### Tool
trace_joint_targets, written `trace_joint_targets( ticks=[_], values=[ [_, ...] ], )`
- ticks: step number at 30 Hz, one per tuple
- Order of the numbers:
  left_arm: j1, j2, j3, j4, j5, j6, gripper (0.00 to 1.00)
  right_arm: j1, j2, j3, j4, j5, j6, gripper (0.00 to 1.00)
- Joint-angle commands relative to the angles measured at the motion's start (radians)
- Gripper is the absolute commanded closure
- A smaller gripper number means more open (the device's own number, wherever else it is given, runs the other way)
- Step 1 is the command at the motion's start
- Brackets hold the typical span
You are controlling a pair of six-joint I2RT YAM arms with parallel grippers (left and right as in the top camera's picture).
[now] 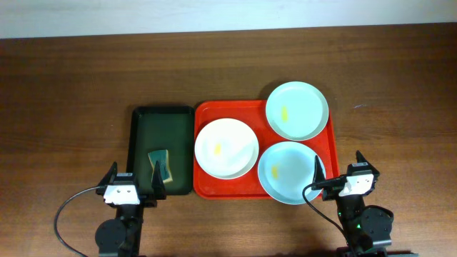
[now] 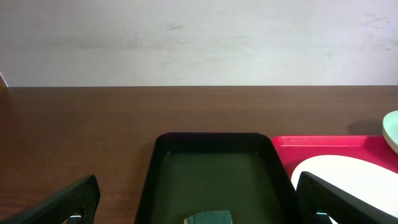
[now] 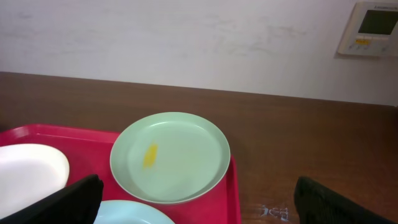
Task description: Clean dirty plates on tray and stack at the side
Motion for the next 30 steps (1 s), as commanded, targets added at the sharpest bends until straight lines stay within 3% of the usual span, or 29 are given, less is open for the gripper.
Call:
trace_joint_targets(
  ticks=[1, 24, 27, 30],
  values=[
    [-0.002, -0.007, -0.003, -0.005, 0.005, 0.016, 0.01, -0.009, -0.006, -0.006, -0.006, 0.006, 0.003, 0.01],
    [-0.002, -0.007, 0.018, -0.013, 0.005, 0.016, 0.01, -0.009, -0.006, -0.006, -0.006, 0.006, 0.003, 0.02],
    [-0.002, -0.007, 0.028, -0.046, 0.014, 0.001, 0.01, -0.009, -0.006, -0.006, -0.006, 0.006, 0.003, 0.02],
    [-0.002, -0.004, 0.167, -0.219, 0.019, -0.034, 0.01, -0.009, -0.006, -0.006, -0.006, 0.006, 0.003, 0.02]
  ],
)
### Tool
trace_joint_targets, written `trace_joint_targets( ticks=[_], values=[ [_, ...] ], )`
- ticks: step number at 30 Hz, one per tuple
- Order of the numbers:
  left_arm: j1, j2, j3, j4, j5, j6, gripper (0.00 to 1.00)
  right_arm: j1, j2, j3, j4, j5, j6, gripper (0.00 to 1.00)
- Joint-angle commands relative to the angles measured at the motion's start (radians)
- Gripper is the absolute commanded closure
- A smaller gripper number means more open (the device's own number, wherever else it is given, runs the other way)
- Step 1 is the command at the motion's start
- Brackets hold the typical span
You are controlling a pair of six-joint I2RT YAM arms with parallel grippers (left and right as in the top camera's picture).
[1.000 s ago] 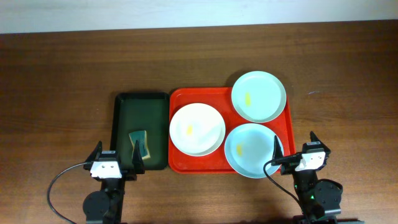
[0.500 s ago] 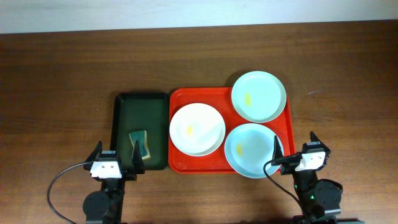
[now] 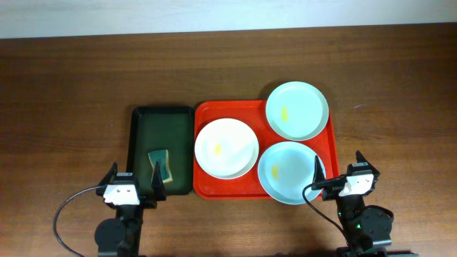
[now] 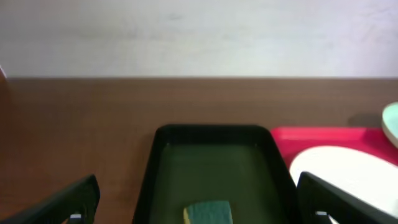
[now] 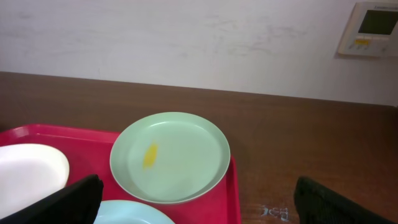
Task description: Clean dirty plates on tray and stack at the side
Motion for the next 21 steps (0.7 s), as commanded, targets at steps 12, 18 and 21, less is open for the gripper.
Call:
trace_joint_targets(
  ticks=[12, 18, 21],
  values=[
    [-0.002, 0.497, 0.914, -0.424, 0.099, -0.024, 0.01, -0.009, -0.006, -0.006, -0.006, 0.006, 0.004, 0.02],
    [-0.002, 0.996, 1.431, -0.911, 0.239, -0.024, 0.01, -0.009, -0.006, -0.006, -0.006, 0.006, 0.004, 0.02],
    [-0.002, 1.220, 1.604, -1.172, 0.439, -0.024, 0.01, -0.009, -0.006, -0.006, -0.006, 0.006, 0.004, 0.02]
  ],
)
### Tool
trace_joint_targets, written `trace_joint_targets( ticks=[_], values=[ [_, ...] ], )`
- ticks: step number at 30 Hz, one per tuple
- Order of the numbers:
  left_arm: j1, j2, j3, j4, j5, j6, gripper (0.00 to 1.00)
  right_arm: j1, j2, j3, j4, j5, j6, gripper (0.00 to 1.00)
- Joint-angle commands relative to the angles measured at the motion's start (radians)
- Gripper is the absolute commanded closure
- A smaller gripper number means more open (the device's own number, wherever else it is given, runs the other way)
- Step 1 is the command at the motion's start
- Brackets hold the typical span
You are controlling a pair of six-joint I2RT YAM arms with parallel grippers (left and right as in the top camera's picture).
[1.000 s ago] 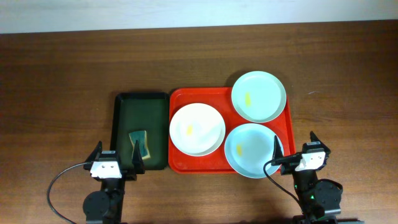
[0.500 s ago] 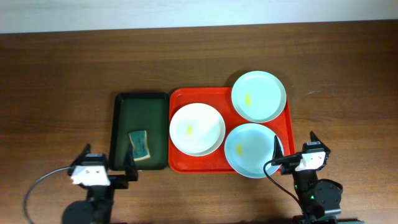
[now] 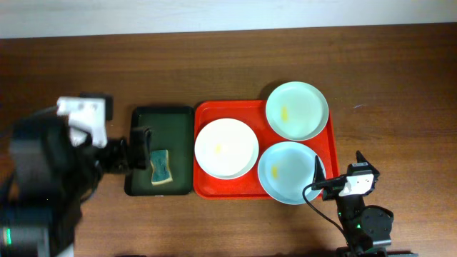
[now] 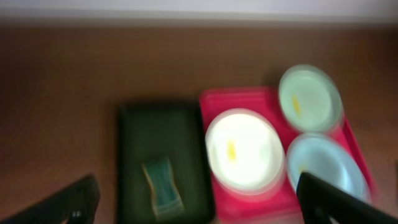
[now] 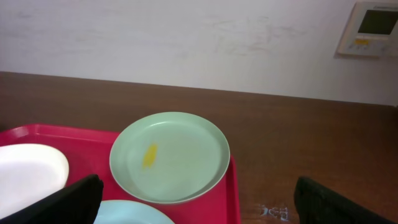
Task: Clean dirty plates on tray and stack at the side
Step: 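Lower the left gripper onto the sponge in the green tray and grasp it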
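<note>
Three plates lie on the red tray [image 3: 214, 191], each with a yellow smear: a white plate [image 3: 226, 148], a pale green plate [image 3: 297, 110] at the back right and a light blue plate [image 3: 290, 172] at the front right. A green-and-yellow sponge [image 3: 161, 165] lies in the dark green tray [image 3: 163, 114]. My left gripper [image 4: 198, 210] is open, raised high over the table's left; its blurred view looks down on the sponge [image 4: 163, 186] and white plate [image 4: 244, 149]. My right gripper [image 5: 199, 208] is open and low at the front edge, facing the green plate [image 5: 169, 155].
The brown table [image 3: 214, 64] stretches behind and to both sides of the trays. A white wall panel [image 5: 375, 28] hangs on the wall behind the table at the right. The left arm's body [image 3: 43, 171] covers the table's left front.
My left arm has gone from low at the table's front edge to high beside the dark tray, its camera now looking down on both trays. The right arm, plates and sponge are unchanged.
Both arms sat low at the front edge, grippers open, plates and sponge in their trays. Then the left wrist view had risen slightly and blurred. Now the left arm is up high over the left side, still open with nothing held.
</note>
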Motion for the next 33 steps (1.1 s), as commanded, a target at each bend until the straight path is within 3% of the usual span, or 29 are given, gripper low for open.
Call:
trace_joint_targets(
  ticks=[1, 2, 4, 5, 6, 7, 8, 13, 16, 21, 22, 25, 31, 33],
  values=[
    [-0.002, 0.223, 0.135, -0.186, 0.274, -0.005, 0.01, -0.008, -0.006, -0.006, -0.006, 0.006, 0.003, 0.02],
    [-0.002, 0.280, 0.138, -0.227, 0.325, -0.005, 0.01, -0.008, -0.006, -0.006, -0.006, 0.006, 0.003, 0.02],
    [-0.002, 0.361, 0.138, -0.302, 0.269, -0.002, 0.01, -0.008, -0.006, -0.006, -0.006, 0.006, 0.003, 0.02],
    [-0.002, 0.409, 0.138, -0.351, 0.237, -0.001, 0.08, -0.008, -0.006, -0.006, -0.006, 0.006, 0.003, 0.02],
    [-0.002, 0.467, 0.137, -0.393, 0.168, -0.001, 0.76, -0.008, -0.006, -0.006, -0.006, 0.006, 0.003, 0.02],
    [-0.002, 0.487, 0.137, -0.407, 0.136, -0.002, 0.91, -0.008, -0.006, -0.006, -0.006, 0.006, 0.003, 0.01],
    [-0.002, 0.501, 0.133, -0.412, 0.109, -0.002, 1.00, -0.008, -0.006, -0.006, -0.006, 0.006, 0.003, 0.02],
    [-0.002, 0.491, 0.045, -0.356, -0.085, -0.140, 1.00, -0.008, -0.006, -0.006, -0.006, 0.006, 0.003, 0.02],
    [-0.004, 0.465, -0.087, -0.278, -0.101, -0.151, 0.98, -0.008, -0.006, -0.006, -0.006, 0.006, 0.003, 0.02],
    [-0.004, 0.465, -0.315, -0.071, -0.101, -0.209, 0.85, -0.008, -0.006, -0.006, -0.006, 0.006, 0.003, 0.01],
    [-0.004, 0.465, -0.360, -0.022, -0.101, -0.208, 0.77, -0.008, -0.006, -0.006, -0.006, 0.006, 0.003, 0.02],
    [-0.004, 0.465, -0.437, 0.098, -0.102, -0.208, 0.67, -0.008, -0.006, -0.006, -0.006, 0.006, 0.003, 0.02],
    [-0.004, 0.466, -0.487, 0.223, -0.102, -0.208, 0.63, -0.008, -0.006, -0.006, -0.006, 0.006, 0.003, 0.02],
    [-0.004, 0.466, -0.488, 0.242, -0.102, -0.208, 0.58, -0.008, -0.006, -0.006, -0.006, 0.006, 0.003, 0.02]
  ],
)
